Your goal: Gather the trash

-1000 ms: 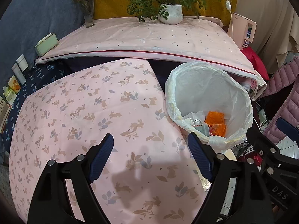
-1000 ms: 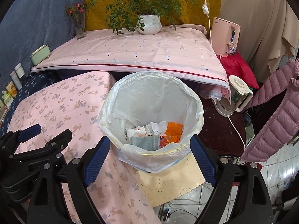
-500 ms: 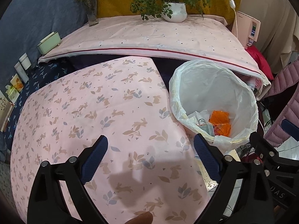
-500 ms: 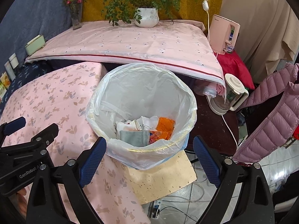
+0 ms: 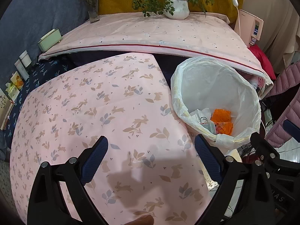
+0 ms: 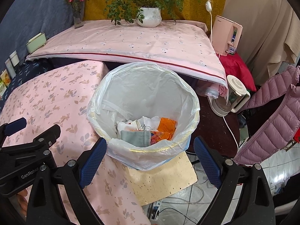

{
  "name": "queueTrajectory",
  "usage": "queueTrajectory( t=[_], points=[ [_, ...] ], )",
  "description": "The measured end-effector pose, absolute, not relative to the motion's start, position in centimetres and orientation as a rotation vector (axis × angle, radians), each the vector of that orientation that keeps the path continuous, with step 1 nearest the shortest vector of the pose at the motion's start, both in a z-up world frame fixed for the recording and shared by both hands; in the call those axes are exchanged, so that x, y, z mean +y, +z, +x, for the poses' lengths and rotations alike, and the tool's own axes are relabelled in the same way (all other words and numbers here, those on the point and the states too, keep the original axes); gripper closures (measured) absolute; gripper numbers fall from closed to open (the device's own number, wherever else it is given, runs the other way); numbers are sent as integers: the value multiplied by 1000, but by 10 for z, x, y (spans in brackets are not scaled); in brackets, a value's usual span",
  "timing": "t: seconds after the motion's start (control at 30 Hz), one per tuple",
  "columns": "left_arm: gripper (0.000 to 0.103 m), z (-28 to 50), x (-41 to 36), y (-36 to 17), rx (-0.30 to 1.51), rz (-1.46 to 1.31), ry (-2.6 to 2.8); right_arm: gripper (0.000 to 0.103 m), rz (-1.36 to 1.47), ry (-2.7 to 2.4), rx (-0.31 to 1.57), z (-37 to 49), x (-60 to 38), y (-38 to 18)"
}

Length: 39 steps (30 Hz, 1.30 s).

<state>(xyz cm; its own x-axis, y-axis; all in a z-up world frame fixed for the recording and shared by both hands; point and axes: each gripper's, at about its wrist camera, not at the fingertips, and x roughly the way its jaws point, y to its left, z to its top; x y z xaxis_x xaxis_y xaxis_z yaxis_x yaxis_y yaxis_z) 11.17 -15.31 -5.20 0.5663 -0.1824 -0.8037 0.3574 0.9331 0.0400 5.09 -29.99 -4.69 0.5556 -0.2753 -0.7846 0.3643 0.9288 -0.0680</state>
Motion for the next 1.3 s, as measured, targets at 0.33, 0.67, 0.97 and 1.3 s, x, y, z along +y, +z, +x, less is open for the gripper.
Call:
queueTrajectory(
  t=[0.33,0.67,0.97,1.3],
  points=[
    [14,113,-153,-56,917,209,-301,13,108,-389,910,50,-304,-51],
    [14,111,-154,-57,916,215,-287,13,109,-389,911,50,-304,-52],
    [14,111,-154,-59,920,217,-284,13,106,-386,918,49,-305,-54],
    [14,109,-156,-58,912,210,-268,13,105,-381,918,49,-303,-56]
  ],
)
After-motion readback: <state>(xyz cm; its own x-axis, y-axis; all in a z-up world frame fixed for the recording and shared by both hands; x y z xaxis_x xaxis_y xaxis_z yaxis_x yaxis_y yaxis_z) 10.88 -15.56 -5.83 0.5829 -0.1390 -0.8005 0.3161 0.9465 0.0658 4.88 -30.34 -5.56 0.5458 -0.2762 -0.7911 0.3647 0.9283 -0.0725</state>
